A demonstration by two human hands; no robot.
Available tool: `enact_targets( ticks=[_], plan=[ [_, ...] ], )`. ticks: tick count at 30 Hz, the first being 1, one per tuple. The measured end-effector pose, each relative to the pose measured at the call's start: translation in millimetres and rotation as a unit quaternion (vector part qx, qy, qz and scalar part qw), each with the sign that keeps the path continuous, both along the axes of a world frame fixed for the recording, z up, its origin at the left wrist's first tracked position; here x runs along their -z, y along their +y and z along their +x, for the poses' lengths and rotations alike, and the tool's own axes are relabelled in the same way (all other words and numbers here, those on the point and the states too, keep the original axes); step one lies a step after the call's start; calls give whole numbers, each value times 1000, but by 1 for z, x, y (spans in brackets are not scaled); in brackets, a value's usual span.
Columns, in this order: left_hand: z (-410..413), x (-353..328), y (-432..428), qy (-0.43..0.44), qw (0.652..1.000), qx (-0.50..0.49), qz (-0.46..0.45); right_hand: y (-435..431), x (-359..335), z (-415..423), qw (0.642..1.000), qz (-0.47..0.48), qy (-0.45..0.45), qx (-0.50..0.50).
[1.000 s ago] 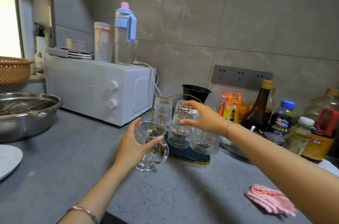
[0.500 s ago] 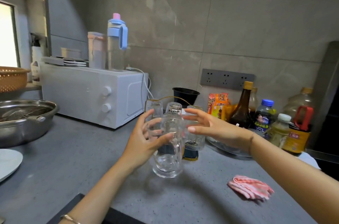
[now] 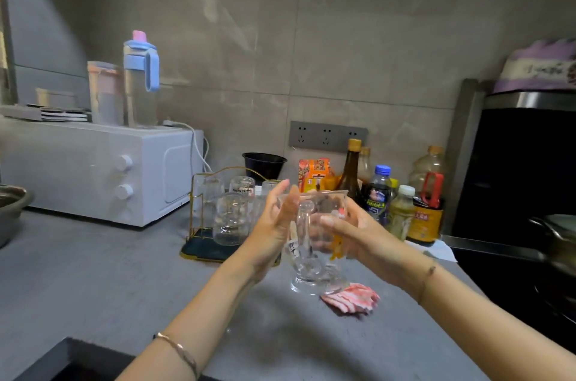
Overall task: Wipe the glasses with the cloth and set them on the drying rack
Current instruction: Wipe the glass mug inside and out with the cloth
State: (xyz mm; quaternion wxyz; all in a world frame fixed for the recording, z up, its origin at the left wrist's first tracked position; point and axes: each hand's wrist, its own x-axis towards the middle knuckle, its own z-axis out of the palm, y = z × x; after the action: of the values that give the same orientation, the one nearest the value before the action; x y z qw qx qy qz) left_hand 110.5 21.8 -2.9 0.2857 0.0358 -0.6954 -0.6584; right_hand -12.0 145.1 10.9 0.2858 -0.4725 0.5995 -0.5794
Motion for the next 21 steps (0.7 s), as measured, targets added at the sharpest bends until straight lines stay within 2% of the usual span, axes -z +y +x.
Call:
enact_targets(
  ticks=[3,5,9,11,14,18,21],
  plan=[
    [-14,3,12,5,999,44,24,7,6,-6,996,-27,-10,85],
    [-25,13,16,-5,999,39,36,11,3,-11,990,-46,-11,131],
    [-50,34,31,-5,999,-2,-48,14,-1,-24,982,-43,10,184],
    [-60,37,37,-10,998,-38,-50,10,1,-26,980,-28,17,198],
    [-73,44,38,17,998,-60,-23,10,1,-33,982,14,14,187],
    [-78,58,32,25,998,-28,46,22,6,-52,994,42,-16,100],
    [-89,64,18,31,995,-26,86,23,28,-74,994,38,8,107]
  ],
)
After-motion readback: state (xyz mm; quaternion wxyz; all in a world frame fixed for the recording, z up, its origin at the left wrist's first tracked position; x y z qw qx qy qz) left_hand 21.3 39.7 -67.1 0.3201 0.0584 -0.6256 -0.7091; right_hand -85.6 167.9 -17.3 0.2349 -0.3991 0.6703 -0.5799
